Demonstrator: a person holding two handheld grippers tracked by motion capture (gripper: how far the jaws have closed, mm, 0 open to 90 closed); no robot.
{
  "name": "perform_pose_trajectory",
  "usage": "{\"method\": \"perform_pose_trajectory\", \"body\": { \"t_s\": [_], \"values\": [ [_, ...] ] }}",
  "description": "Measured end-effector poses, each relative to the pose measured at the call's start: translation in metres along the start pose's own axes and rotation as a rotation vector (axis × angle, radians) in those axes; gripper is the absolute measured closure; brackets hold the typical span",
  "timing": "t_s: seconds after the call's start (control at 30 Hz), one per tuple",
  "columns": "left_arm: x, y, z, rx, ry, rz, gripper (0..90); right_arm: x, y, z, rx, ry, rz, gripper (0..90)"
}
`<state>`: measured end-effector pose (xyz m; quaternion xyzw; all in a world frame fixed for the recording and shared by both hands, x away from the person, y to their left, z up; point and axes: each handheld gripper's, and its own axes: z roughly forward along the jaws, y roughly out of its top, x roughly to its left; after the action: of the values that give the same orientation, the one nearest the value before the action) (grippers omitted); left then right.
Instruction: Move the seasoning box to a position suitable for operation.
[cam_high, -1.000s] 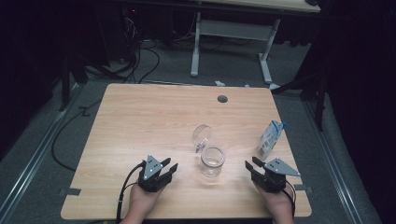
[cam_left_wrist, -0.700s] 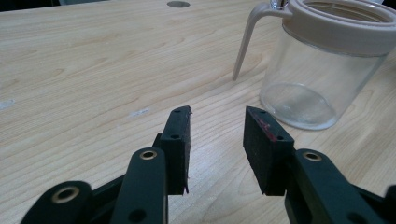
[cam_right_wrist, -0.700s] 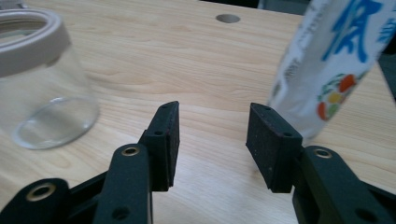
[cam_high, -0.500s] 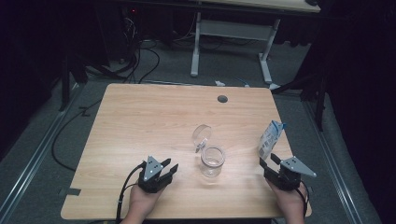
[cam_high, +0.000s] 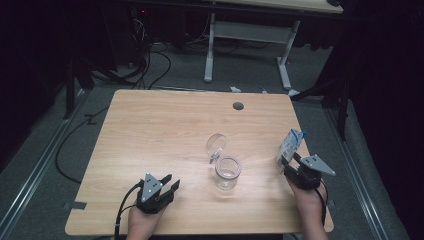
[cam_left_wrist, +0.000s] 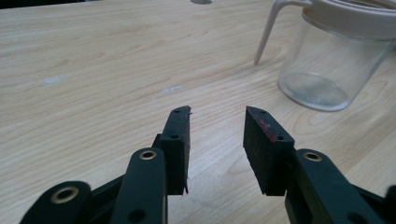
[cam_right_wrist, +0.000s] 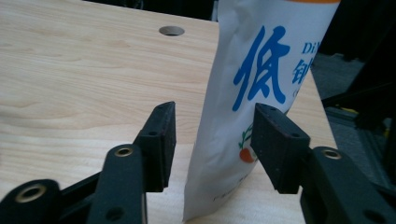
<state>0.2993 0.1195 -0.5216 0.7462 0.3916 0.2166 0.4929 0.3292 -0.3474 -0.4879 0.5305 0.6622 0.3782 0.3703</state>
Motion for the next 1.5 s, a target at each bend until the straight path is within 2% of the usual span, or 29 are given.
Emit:
{"method": "perform_pose_trajectory", "body": {
  "t_s": [0.17, 0.27, 0.43, 0.5, 0.77, 0.87, 0.9, 1.03, 1.13, 1.2, 1.27, 1.33, 1.43, 1.5],
  "values": [
    [0.001, -0.001, -0.004, -0.004, 0.008, -0.007, 61.6, 0.003, 0.003, 0.003, 0.008, -0.046, -0.027, 62.4],
    [0.001, -0.001, -0.002, -0.002, 0.003, -0.003, 61.6, 0.000, 0.003, 0.002, 0.008, -0.037, -0.017, 68.6],
    [-0.002, 0.001, 0.003, -0.003, -0.013, 0.002, 61.5, -0.008, -0.001, -0.003, 0.003, -0.041, 0.005, 85.6],
    [-0.003, 0.003, 0.005, -0.003, -0.022, 0.007, 61.5, -0.013, -0.004, -0.006, -0.007, -0.010, 0.027, 89.0],
    [-0.010, 0.011, 0.021, -0.006, -0.071, 0.021, 61.2, -0.016, -0.015, -0.022, -0.026, 0.056, 0.022, 88.4],
    [-0.012, 0.012, 0.025, -0.004, -0.079, 0.028, 61.2, -0.018, -0.017, -0.025, -0.039, 0.068, 0.043, 83.9],
    [-0.013, 0.012, 0.025, -0.004, -0.080, 0.029, 61.1, -0.018, -0.017, -0.026, -0.043, 0.075, 0.055, 79.4],
    [-0.011, 0.011, 0.022, -0.005, -0.080, 0.023, 59.2, -0.018, -0.017, -0.021, -0.046, 0.074, 0.067, 73.4],
    [-0.008, 0.010, 0.018, -0.010, -0.074, 0.013, 58.5, -0.015, -0.016, -0.017, -0.037, 0.077, 0.061, 68.9],
    [-0.006, 0.009, 0.015, -0.011, -0.065, 0.010, 58.5, -0.013, -0.014, -0.015, -0.041, 0.060, 0.047, 67.3],
    [-0.005, 0.008, 0.013, -0.012, -0.059, 0.007, 58.5, -0.011, -0.012, -0.012, -0.041, 0.030, 0.037, 67.3],
    [-0.003, 0.007, 0.011, -0.012, -0.053, 0.002, 58.5, -0.013, -0.012, -0.010, -0.039, 0.029, 0.053, 68.6],
    [-0.002, 0.006, 0.009, -0.012, -0.047, 0.000, 58.5, -0.014, -0.012, -0.010, -0.053, 0.039, 0.053, 75.2],
    [-0.002, 0.006, 0.009, -0.011, -0.045, -0.001, 58.5, -0.015, -0.012, -0.011, -0.067, 0.041, 0.046, 83.5]
  ]
}}
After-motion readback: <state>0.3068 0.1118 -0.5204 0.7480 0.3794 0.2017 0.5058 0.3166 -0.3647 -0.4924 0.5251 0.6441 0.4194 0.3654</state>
